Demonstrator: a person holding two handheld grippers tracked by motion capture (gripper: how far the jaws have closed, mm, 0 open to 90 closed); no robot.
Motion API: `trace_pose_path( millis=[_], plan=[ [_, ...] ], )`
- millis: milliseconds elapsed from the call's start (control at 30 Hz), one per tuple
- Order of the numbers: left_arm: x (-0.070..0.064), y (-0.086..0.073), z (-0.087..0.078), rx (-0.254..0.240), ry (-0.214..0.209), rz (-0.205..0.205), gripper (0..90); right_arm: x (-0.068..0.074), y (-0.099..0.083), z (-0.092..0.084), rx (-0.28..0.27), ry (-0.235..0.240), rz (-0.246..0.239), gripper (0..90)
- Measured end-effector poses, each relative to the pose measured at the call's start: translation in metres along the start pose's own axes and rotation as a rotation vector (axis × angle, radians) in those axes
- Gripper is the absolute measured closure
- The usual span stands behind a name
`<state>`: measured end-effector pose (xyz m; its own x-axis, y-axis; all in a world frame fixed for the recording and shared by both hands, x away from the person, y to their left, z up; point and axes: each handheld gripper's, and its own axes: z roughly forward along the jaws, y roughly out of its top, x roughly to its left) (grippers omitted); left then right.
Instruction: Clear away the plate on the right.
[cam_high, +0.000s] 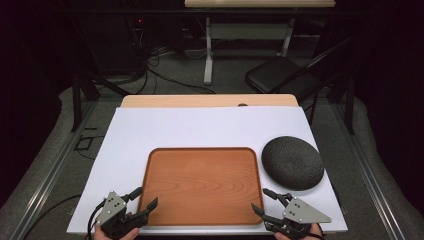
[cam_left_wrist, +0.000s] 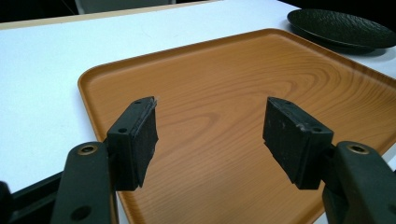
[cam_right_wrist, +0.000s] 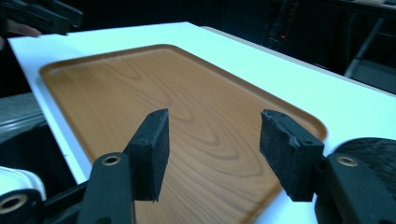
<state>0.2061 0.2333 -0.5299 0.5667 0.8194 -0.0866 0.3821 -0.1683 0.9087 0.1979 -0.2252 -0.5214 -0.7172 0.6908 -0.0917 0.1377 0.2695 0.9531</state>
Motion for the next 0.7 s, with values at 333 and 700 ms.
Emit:
trace_pose_path(
  millis=[333,700],
  plan=[
    [-0.003,-0.002,-0.004,0.001,0.012,0.002,35.0,-0.01,0.013,-0.002,0.09,-0.079,-0.049,49.0],
    [-0.001,-0.003,-0.005,0.004,0.025,-0.014,35.1,-0.024,0.025,0.0,0.183,-0.116,-0.128,51.1]
  ],
)
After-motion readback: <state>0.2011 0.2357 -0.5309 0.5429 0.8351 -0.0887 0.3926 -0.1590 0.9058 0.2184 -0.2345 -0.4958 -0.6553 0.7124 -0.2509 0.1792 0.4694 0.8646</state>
